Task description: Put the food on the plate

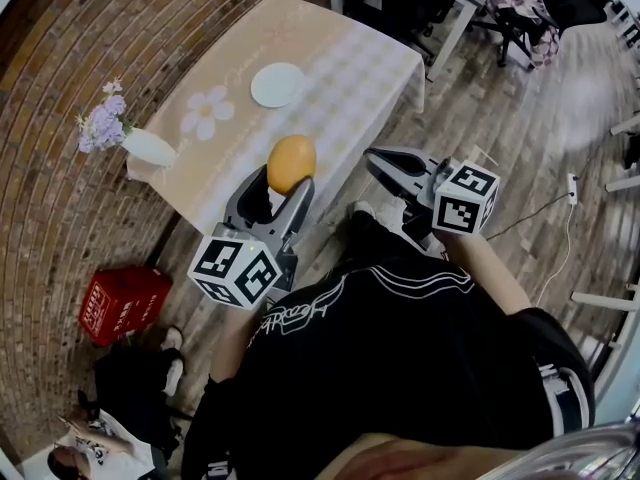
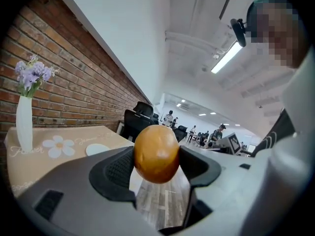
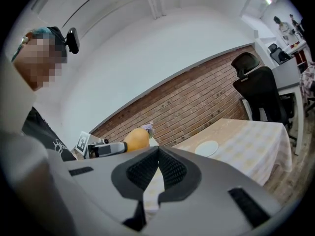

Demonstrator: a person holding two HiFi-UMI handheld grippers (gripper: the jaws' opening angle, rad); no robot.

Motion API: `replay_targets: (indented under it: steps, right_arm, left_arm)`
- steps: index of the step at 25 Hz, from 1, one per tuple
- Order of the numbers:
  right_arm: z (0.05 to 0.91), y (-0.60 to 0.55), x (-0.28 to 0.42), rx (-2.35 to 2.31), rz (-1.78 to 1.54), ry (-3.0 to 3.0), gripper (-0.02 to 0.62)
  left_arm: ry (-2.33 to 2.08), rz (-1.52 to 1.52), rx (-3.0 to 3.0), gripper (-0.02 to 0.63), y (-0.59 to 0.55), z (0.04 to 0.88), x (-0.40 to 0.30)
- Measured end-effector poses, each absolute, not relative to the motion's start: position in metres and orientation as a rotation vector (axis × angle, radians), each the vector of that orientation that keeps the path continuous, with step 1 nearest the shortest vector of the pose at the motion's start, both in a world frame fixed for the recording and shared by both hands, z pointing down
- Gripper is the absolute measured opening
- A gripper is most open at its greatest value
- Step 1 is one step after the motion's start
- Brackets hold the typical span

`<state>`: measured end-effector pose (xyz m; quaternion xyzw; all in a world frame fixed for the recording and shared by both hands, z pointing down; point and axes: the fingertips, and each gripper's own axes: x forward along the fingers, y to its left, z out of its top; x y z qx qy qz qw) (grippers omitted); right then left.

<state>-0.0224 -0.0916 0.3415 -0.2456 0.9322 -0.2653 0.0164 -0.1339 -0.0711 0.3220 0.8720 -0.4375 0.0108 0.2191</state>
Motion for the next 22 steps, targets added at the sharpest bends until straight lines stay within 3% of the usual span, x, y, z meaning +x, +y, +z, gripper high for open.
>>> replay_targets:
  steps: [22]
  right_arm:
    - [0.383,-0.220,-0.028,-0.717,-0.975,2.883,-0.005]
  left_arm:
    - [-1.286,0.149,2.295,0.287,-0.194,0.366,-0.148]
